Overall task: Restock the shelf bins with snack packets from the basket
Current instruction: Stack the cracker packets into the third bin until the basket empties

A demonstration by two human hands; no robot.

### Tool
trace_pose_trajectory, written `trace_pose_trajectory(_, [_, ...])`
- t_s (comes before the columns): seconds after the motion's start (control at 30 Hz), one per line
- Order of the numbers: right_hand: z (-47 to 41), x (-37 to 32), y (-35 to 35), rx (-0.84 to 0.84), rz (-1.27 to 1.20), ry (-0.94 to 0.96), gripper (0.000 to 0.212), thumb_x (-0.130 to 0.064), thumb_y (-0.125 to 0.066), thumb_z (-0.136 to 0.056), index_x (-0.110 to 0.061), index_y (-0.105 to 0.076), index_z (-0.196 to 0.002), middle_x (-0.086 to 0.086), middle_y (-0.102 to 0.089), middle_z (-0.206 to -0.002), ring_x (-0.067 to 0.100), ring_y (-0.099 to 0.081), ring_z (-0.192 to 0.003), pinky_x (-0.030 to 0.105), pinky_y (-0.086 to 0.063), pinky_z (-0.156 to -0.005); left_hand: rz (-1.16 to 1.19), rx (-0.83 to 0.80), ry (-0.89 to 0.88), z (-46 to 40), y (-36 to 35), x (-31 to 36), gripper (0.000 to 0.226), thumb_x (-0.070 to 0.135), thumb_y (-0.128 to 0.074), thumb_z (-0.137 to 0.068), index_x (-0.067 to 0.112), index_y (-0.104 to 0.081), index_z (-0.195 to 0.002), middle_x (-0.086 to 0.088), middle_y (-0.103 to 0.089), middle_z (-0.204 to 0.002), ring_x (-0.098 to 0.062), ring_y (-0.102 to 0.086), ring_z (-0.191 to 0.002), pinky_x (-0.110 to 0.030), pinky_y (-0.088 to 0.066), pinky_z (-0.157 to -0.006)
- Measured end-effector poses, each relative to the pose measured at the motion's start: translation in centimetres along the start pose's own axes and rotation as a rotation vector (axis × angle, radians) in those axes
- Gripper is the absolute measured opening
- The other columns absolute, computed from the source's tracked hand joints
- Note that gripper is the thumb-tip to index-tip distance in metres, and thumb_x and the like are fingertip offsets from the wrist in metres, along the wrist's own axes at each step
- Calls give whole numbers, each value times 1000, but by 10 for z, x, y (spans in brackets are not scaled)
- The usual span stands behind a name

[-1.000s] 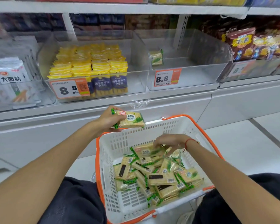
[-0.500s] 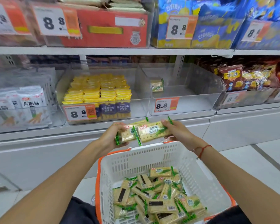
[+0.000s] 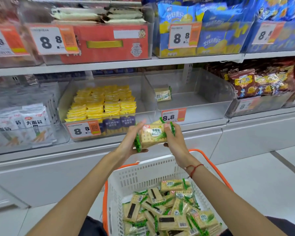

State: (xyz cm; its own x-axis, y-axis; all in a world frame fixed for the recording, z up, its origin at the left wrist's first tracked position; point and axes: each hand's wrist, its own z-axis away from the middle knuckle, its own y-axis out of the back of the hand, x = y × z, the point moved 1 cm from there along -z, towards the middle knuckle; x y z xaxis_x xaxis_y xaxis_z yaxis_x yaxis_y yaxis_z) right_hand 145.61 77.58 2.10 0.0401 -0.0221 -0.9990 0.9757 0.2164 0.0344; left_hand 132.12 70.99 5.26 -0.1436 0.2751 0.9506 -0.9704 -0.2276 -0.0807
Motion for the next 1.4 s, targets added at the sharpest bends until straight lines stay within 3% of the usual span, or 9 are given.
trace_pose_trajectory(0.1, [-1,-22,13,-35,-27,35,36,-36,-40,-100,-20,-41,-132,2,-60,-110,9,-61,-83,17,-47,-60,-116,37,-84,1,-7,10,50,17,-69,-85,24,-38,-124,-7,-60,-122,-15,-63,-90,-30,-56,-71])
trace_pose_trajectory(0.2, [-6,-41,30,-196,-108,-18,40,-28,-46,-98,-23,-38,-138,2,-64,-112,11,-64,-88,22,-48,-69,-150,2,-141,-3,-6,25,83,17,-71,-83,36,-18,-145,-2,-51,-135,-19,-57,-113,-34,-44,-99])
trace_pose_trajectory(0.3, [-13,-54,50,-322,-11,73,76,-5,-65,-86,-24,-23,-146,0,-57,-128,8,-63,-101,18,-51,-78,-280,-21,-178,-12,-2,43,102,25,-73,-81,40,1,-149,3,-38,-146,-17,-43,-130,-31,-28,-105])
trace_pose_trajectory(0.5, [-48,-81,90,-294,154,211,93,-9,-83,-68,-30,-32,-143,-6,-53,-132,9,-58,-115,18,-51,-87,-497,-119,-354,-45,-20,79,57,21,-76,-77,27,-40,-120,3,-59,-112,0,-61,-87,-15,-49,-66])
trace_pose_trajectory(0.67, [-99,-95,118,-201,309,350,82,-40,-89,-54,-32,-47,-123,8,-53,-124,17,-58,-112,29,-51,-90,-870,-33,-626,-91,-40,113,53,43,-80,-71,34,-50,-114,17,-55,-114,-7,-53,-106,-30,-47,-88])
trace_pose_trajectory(0.77, [-138,-100,123,-133,432,405,70,-24,-90,-57,-38,-44,-108,9,-51,-115,21,-56,-106,34,-50,-89,-1099,102,-750,-120,-50,135,51,48,-77,-71,34,-52,-113,14,-56,-111,-10,-50,-104,-30,-43,-86])
trace_pose_trajectory(0.9, [-195,-95,115,-126,572,396,75,-34,-89,-47,-31,-42,-106,10,-55,-112,22,-58,-101,35,-51,-83,-1418,188,-679,-161,-61,147,57,54,-70,-76,28,-50,-123,5,-60,-120,-18,-58,-107,-33,-45,-86])
trace_pose_trajectory(1.13, [-273,-66,87,-310,650,20,65,-4,-78,-72,-11,-38,-123,9,-51,-120,26,-54,-113,28,-48,-90,-1965,83,-321,-222,-75,145,45,42,-51,-94,11,-49,-127,-10,-52,-130,-25,-46,-123,-34,-24,-109])
trace_pose_trajectory(1.4, [-307,-41,67,-283,728,-92,70,-9,-76,-76,-6,-39,-135,12,-49,-132,26,-48,-121,28,-44,-90,-2210,135,-175,-262,-80,123,37,31,-49,-98,15,-51,-131,-5,-50,-137,-25,-46,-127,-35,-32,-105])
